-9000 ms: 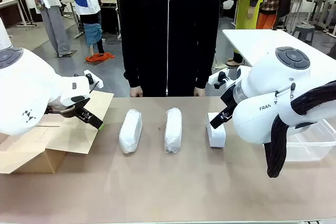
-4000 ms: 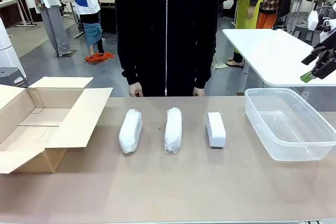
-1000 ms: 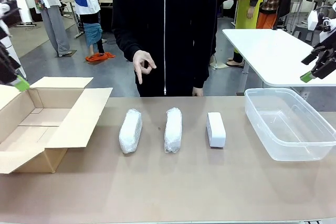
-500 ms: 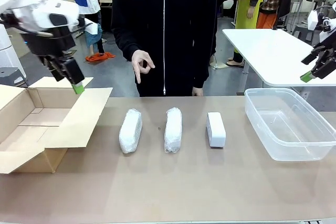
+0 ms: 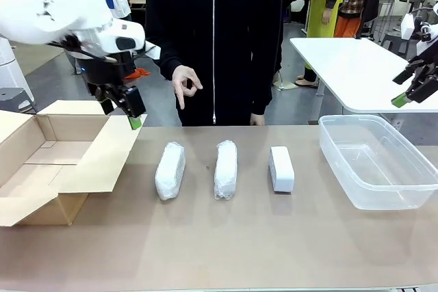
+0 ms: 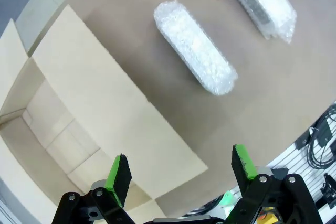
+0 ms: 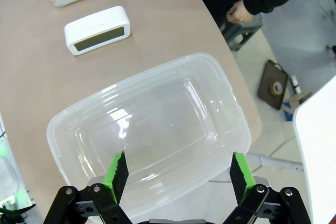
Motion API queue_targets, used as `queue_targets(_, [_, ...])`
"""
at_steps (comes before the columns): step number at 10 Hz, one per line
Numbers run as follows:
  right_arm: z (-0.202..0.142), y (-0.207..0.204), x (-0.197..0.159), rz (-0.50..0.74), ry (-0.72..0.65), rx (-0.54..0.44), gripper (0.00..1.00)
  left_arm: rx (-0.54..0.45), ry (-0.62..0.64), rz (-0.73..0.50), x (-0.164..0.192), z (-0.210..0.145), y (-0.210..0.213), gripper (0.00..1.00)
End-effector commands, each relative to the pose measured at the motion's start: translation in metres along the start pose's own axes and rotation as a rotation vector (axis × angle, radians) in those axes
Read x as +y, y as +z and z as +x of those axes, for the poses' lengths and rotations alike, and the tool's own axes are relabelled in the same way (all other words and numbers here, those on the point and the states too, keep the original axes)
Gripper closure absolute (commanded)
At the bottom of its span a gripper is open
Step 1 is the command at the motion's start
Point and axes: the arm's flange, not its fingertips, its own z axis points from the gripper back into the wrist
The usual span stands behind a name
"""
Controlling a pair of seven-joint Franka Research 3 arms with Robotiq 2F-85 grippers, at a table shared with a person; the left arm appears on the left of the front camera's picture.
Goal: Separate and place wrapped and unwrapped clocks.
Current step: Pick up the Digital clock indicated by the person.
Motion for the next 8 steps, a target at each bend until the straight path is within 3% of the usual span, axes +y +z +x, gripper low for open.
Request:
queue_targets(1, [-0.002,-0.001,-0.001,0.005,0.000,-0.009,0.00,-0.003,0.070,0.018,-0.003,0.019,-0.023,0.00])
queue_targets(6, [-0.002,-0.001,-0.001,0.005,0.000,-0.009,0.00,-0.027,0.219,0.005,-0.013,0.037,-0.075,0.00])
queue_targets(8, [-0.002,-0.001,-0.001,0.005,0.000,-0.009,0.00,0.006,0.240,0.027,-0.022,0.041,-0.097,0.00])
